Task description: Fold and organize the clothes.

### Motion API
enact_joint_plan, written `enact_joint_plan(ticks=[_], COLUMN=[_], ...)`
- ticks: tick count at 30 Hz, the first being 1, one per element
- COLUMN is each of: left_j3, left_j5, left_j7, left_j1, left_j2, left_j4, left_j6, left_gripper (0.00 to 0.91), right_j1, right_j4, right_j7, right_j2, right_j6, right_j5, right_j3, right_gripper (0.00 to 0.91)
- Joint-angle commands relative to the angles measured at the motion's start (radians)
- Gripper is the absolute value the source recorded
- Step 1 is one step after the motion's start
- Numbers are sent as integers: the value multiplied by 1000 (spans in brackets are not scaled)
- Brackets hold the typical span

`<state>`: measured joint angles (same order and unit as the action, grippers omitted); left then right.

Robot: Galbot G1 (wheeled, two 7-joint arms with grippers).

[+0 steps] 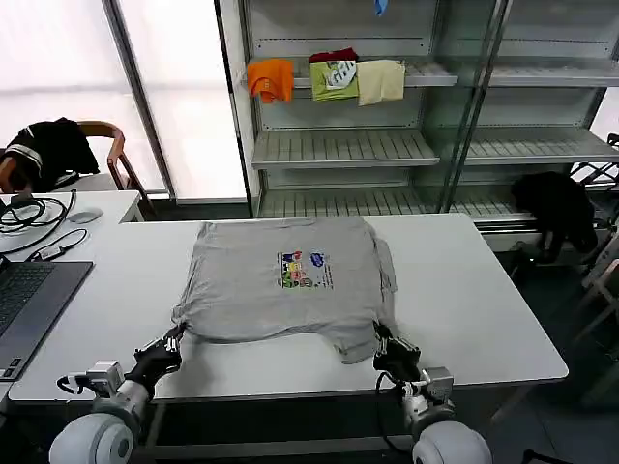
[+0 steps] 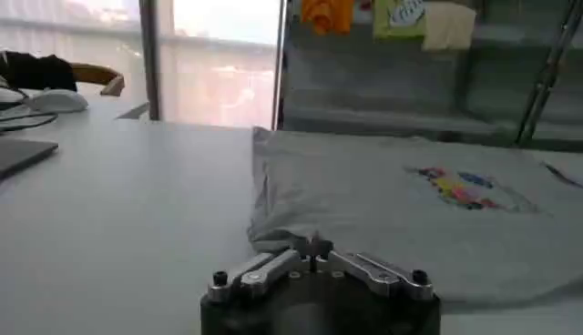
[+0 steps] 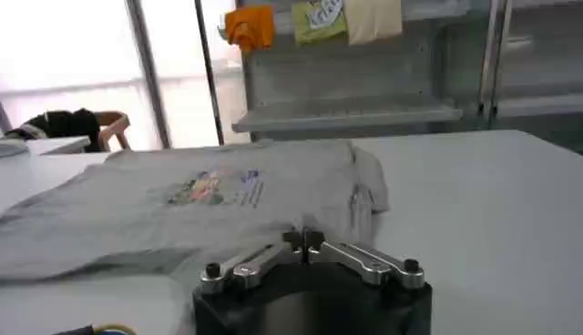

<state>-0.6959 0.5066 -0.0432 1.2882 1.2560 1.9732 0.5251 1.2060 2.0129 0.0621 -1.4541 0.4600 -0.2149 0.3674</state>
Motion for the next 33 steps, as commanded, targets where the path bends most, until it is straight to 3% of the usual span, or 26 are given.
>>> enact_joint_plan(ticks=[1, 9, 12, 23, 33], left_j3=[-1, 27, 32, 51, 64], left_j5=[75, 75, 49, -68, -140], left_j7=[10, 46, 47, -7, -38], left_j1=[-149, -334, -370, -386, -378], left_j2=[-2, -5, -2, -12, -8], left_j4=[-46, -221, -290, -395, -398], left_j6=[-5, 6, 4, -5, 1], left_gripper=[0, 0, 0, 10, 20], right_j1=[-283, -439, -467, -518, -572], right_j4=[-206, -408, -478, -621, -662], right_j7=[15, 17, 6, -38, -43], right_j2=[-42, -101, -111, -165, -170], right_j6=[-1, 1, 4, -23, -38], right_j5=[-11, 5, 50, 174, 209], right_j3=[-4, -2, -14, -11, -18], right_gripper=[0, 0, 0, 0, 0])
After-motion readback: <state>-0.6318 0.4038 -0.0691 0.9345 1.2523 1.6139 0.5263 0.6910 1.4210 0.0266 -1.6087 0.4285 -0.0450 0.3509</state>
